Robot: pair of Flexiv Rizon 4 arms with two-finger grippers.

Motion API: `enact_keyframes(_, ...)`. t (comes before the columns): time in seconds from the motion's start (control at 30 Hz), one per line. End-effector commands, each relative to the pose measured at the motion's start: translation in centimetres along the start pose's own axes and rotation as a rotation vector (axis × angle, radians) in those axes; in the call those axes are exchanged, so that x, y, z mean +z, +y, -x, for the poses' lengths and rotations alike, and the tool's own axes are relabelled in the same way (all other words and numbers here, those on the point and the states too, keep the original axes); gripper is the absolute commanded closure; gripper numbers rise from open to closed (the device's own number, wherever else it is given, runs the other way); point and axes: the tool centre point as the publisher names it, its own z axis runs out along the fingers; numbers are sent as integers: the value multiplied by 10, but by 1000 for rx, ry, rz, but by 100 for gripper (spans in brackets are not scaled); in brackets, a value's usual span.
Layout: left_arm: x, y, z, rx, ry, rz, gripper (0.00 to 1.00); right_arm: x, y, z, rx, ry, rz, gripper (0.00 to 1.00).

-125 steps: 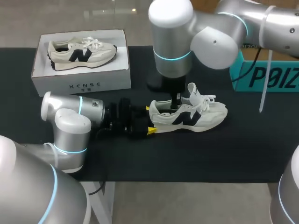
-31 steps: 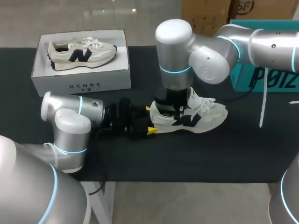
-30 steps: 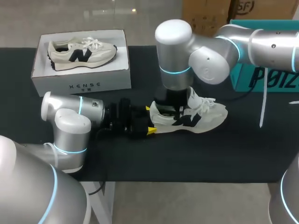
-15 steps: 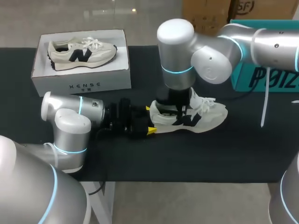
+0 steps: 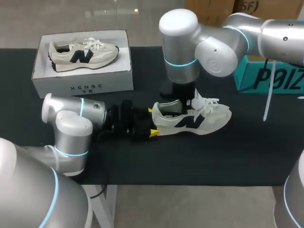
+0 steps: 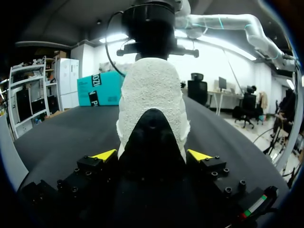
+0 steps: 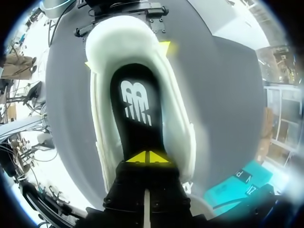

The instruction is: Take the shoe out of the shoebox, open the shoe tongue, remove and reinsert the insole, then place the shoe into the shoebox

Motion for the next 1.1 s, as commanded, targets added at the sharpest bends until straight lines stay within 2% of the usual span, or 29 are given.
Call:
enact_keyframes(0.03,3,3,1,0,3,5,100,-11,-6,2,3,-13,11,100)
enact_keyframes(0.37,3,3,1,0,3,5,100,-21,-6,11,7,-32,12,100)
enact_keyframes(0.77,3,3,1,0,3,5,100,0,13,9,-3,-3,5,100)
enact_keyframes(1.03,3,3,1,0,3,5,100,10,14,14,-5,7,0,100)
enact_keyframes(1.07,3,3,1,0,3,5,100,10,14,16,-5,7,-1,96)
enact_keyframes(1.1,3,3,1,0,3,5,100,11,13,16,-3,8,-2,84)
